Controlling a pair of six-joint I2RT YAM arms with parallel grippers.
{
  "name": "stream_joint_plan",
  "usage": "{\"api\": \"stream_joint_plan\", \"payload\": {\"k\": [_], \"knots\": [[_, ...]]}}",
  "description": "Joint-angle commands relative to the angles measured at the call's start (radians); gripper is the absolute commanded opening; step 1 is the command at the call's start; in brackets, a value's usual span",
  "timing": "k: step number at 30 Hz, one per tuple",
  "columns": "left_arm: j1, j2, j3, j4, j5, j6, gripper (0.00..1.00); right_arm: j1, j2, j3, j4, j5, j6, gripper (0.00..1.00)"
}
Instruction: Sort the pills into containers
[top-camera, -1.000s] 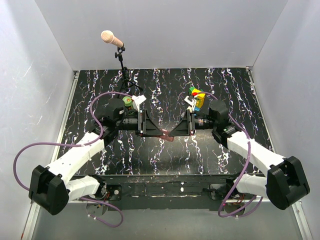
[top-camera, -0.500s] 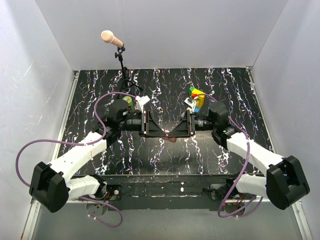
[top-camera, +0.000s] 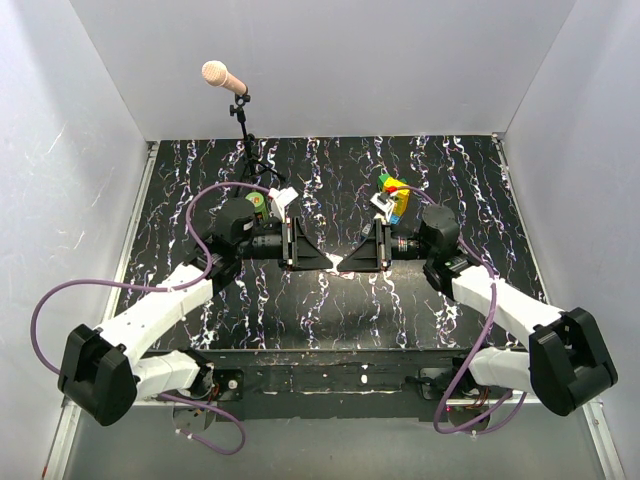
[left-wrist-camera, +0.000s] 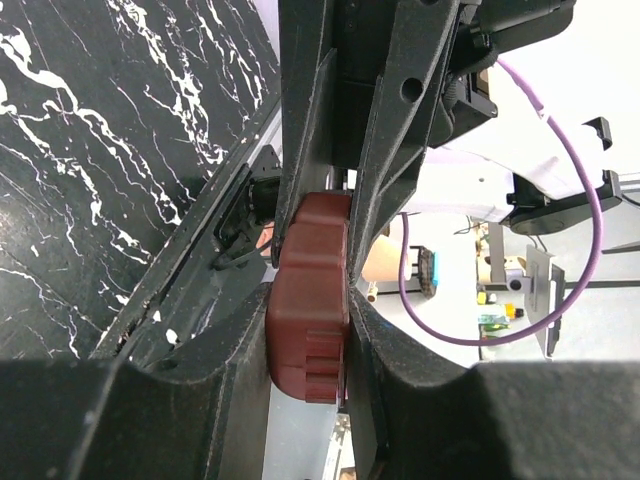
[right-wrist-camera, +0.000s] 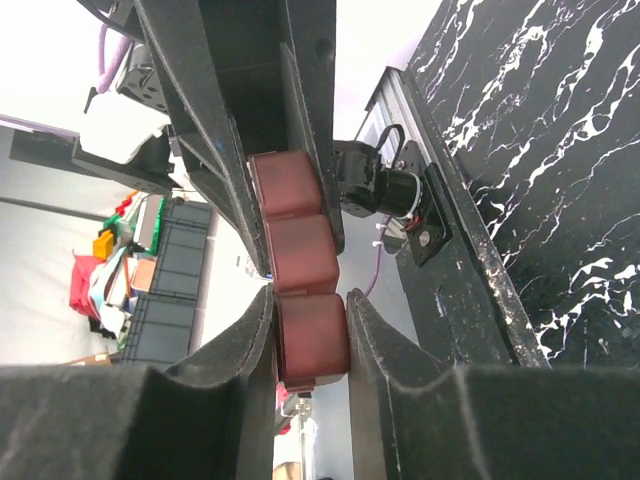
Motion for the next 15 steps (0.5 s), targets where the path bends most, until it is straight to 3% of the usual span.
{"api": "stream_joint_plan", "payload": {"k": [1, 2, 3, 4, 5, 7, 11, 15], "knots": [[-0.006, -0.024, -0.001, 0.022, -0.011, 0.003, 0.0, 0.007, 0.025, -0.024, 0.162, -0.031, 0.073, 0.14], [-0.004, -0.024, -0.001, 0.023, -0.009, 0.009, 0.0, 0.006, 0.028, -0.027, 0.173, -0.033, 0.078, 0.06], [-0.006, -0.029, 0.002, 0.013, -0.011, 0.021, 0.06, 0.007, 0.028, -0.029, 0.175, -0.034, 0.08, 0.01], [-0.006, -0.03, 0.012, -0.032, -0.014, 0.044, 0.21, 0.006, 0.03, -0.027, 0.173, -0.036, 0.081, 0.01], [-0.006, -0.035, 0.038, -0.111, -0.032, 0.088, 0.46, 0.006, 0.026, -0.029, 0.169, -0.039, 0.08, 0.01], [-0.004, -0.044, 0.11, -0.29, -0.111, 0.197, 0.74, 0.004, 0.02, -0.023, 0.131, -0.036, 0.061, 0.01], [-0.006, -0.07, 0.233, -0.533, -0.286, 0.381, 0.88, 0.004, 0.003, -0.005, 0.011, -0.035, -0.006, 0.01], [-0.007, -0.069, 0.333, -0.684, -0.353, 0.585, 0.9, 0.004, -0.006, 0.025, -0.121, -0.048, -0.093, 0.01]]}}
